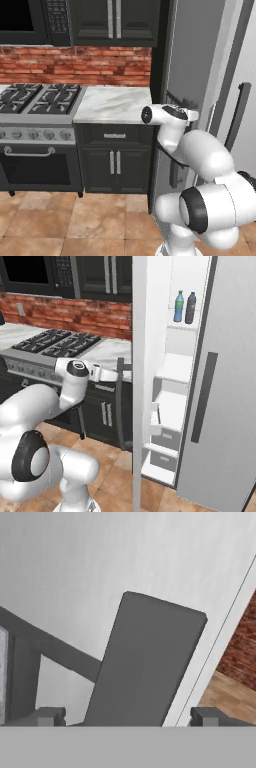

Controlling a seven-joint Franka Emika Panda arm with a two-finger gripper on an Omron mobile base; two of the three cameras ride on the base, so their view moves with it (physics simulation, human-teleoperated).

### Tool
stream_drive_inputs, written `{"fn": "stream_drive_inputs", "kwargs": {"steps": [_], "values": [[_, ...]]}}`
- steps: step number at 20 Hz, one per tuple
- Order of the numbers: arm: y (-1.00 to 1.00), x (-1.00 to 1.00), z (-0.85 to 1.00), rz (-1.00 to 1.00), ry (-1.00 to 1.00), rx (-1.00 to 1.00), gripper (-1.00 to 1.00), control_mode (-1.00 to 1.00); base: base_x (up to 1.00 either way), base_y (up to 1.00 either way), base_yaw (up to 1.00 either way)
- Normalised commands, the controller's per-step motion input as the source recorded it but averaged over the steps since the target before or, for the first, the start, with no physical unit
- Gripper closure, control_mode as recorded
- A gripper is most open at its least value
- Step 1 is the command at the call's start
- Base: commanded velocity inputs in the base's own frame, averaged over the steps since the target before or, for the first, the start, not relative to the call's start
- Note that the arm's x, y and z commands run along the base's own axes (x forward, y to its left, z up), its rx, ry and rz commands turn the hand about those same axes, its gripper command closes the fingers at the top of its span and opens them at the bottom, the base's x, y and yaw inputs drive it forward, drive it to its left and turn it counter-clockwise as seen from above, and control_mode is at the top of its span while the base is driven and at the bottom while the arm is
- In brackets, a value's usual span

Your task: Take the bottled waters from the counter and place them in the freezer to freeze. Close the freezer door after placing the bottles.

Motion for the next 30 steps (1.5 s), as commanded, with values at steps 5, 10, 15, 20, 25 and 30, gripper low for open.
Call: {"fn": "stream_drive_inputs", "kwargs": {"steps": [5,10,15,20,25,30], "values": [[-0.86,0.16,-0.12,0.11,0.0,0.0,-1.0,-1.0,0.0,0.0,0.0],[-0.65,0.55,-0.09,0.01,0.0,0.0,-1.0,-1.0,0.0,0.0,0.0],[-0.48,0.55,-0.03,0.0,0.0,0.0,-1.0,-1.0,0.0,0.0,0.0],[-0.45,0.34,0.0,0.0,0.0,0.0,-1.0,-1.0,0.0,0.0,0.0],[-0.56,0.38,0.0,0.01,0.0,0.03,-1.0,-1.0,0.0,0.0,0.0],[-0.53,0.48,0.0,0.02,0.0,0.04,-1.0,-1.0,0.0,0.0,0.0]]}}
